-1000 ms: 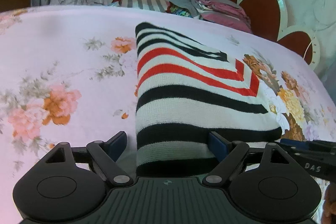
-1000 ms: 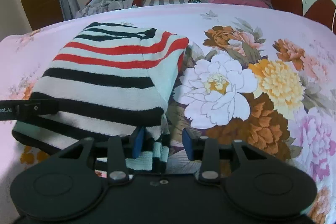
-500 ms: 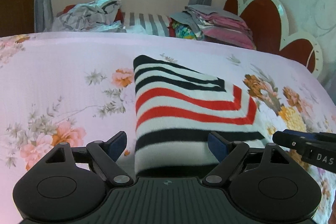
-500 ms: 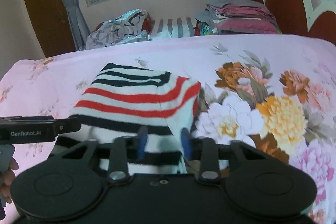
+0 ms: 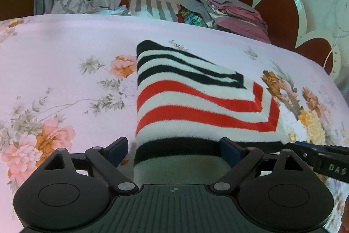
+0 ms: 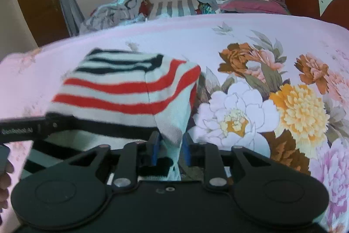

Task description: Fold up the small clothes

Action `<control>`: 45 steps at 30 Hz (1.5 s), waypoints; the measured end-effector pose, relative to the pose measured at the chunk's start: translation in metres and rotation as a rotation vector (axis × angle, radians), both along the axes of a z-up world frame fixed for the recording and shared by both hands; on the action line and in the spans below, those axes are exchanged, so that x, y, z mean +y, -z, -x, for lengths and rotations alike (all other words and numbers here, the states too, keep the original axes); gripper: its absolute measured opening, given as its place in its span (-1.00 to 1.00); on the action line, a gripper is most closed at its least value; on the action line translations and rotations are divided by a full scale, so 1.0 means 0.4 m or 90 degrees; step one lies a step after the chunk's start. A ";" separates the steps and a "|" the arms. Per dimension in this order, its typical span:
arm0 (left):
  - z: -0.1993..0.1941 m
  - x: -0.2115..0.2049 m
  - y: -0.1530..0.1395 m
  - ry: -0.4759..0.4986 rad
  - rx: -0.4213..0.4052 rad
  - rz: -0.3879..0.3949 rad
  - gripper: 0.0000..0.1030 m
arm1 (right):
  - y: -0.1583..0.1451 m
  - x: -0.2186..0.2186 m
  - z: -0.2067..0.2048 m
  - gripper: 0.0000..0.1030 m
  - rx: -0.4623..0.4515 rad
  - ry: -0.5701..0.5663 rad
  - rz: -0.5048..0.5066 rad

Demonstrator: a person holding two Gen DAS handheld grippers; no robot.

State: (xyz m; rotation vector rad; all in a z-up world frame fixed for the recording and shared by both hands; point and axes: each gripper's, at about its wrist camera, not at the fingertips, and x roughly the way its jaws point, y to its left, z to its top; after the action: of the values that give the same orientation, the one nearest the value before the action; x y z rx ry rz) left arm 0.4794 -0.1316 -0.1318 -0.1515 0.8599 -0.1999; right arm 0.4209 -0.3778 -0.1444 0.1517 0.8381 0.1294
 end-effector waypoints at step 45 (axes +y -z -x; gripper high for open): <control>0.013 0.199 -0.088 0.001 -0.028 0.077 -0.03 | -0.024 0.141 -0.109 -0.32 0.026 -0.062 -0.302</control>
State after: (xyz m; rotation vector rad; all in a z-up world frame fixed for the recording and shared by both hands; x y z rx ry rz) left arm 0.4741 -0.0522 -0.0966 -0.2591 0.8042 -0.2555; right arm 0.4644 -0.3215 -0.1347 0.5599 0.8448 0.4181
